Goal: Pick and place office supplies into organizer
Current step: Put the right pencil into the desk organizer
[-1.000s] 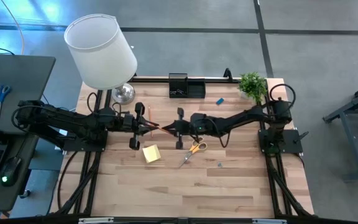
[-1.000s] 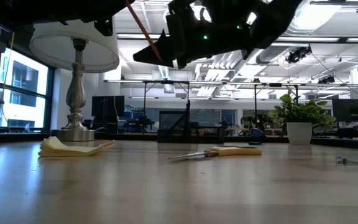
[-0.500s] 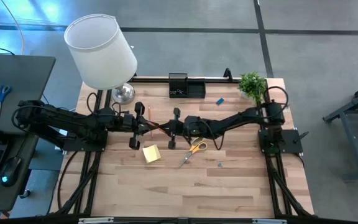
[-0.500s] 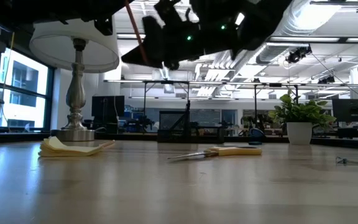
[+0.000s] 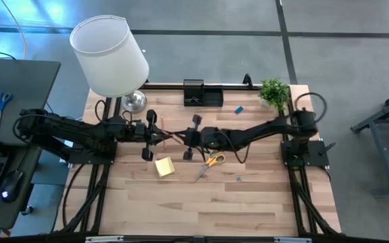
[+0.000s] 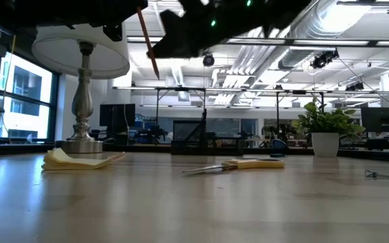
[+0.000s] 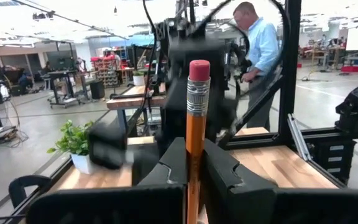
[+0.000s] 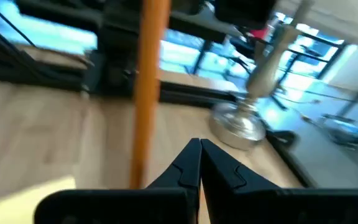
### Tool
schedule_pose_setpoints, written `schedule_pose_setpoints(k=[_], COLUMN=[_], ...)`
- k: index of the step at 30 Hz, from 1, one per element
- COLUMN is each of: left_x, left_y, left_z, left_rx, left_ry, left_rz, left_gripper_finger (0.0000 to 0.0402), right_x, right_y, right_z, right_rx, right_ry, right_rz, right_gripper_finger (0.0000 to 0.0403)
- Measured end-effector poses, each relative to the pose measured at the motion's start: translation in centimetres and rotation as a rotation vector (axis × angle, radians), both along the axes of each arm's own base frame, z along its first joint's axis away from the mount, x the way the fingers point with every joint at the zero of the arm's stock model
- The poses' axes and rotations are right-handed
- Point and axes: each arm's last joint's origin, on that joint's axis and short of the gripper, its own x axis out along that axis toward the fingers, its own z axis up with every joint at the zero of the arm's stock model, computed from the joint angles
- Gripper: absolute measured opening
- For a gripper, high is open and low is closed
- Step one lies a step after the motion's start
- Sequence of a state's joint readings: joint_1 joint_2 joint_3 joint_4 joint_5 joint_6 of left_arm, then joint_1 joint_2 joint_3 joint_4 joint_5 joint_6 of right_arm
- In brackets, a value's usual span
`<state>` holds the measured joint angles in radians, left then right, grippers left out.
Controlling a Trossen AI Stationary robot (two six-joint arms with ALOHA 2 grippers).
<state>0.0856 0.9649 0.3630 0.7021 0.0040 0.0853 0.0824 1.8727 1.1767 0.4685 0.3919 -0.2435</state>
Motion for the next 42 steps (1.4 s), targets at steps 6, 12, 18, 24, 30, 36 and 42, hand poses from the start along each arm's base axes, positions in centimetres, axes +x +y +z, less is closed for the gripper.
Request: schedule_pose_setpoints(k=[6,12,18,24,30,36,42], left_x=[0.0,0.0,0.0,0.2,0.2,0.2,0.2], left_y=[0.0,0.0,-0.1,-0.1,-0.1,-0.1,-0.1], left_z=[-0.2,-0.2,-0.2,-0.5,-0.6,-0.5,-0.5], left_rx=[0.012,0.015,0.017,0.036,0.039,0.041,0.04], left_ry=[0.019,0.019,0.017,0.042,0.055,0.037,0.042], left_rz=[-0.004,-0.009,-0.032,-0.03,-0.029,-0.029,-0.029], left_gripper_finger=[0.0,0.0,0.0001,0.0001,0.0001,0.0001,0.0001], right_x=[-2.6,-3.5,-2.7,-1.6,-1.5,-1.2,-0.2], right_y=[1.0,1.7,0.3,-0.5,-0.7,-0.9,-0.8], right_z=[3.2,5.1,4.3,3.9,3.9,3.4,1.6], right_rx=[-0.07,0.055,0.14,0.167,0.181,0.208,0.207], right_ry=[0.083,0.05,0.024,-0.064,-0.064,-0.071,-0.078], right_rz=[-0.12,0.107,0.142,0.245,0.276,0.264,0.271], right_gripper_finger=[0.0,0.0008,0.0058,0.0118,0.0148,0.0146,0.0124])
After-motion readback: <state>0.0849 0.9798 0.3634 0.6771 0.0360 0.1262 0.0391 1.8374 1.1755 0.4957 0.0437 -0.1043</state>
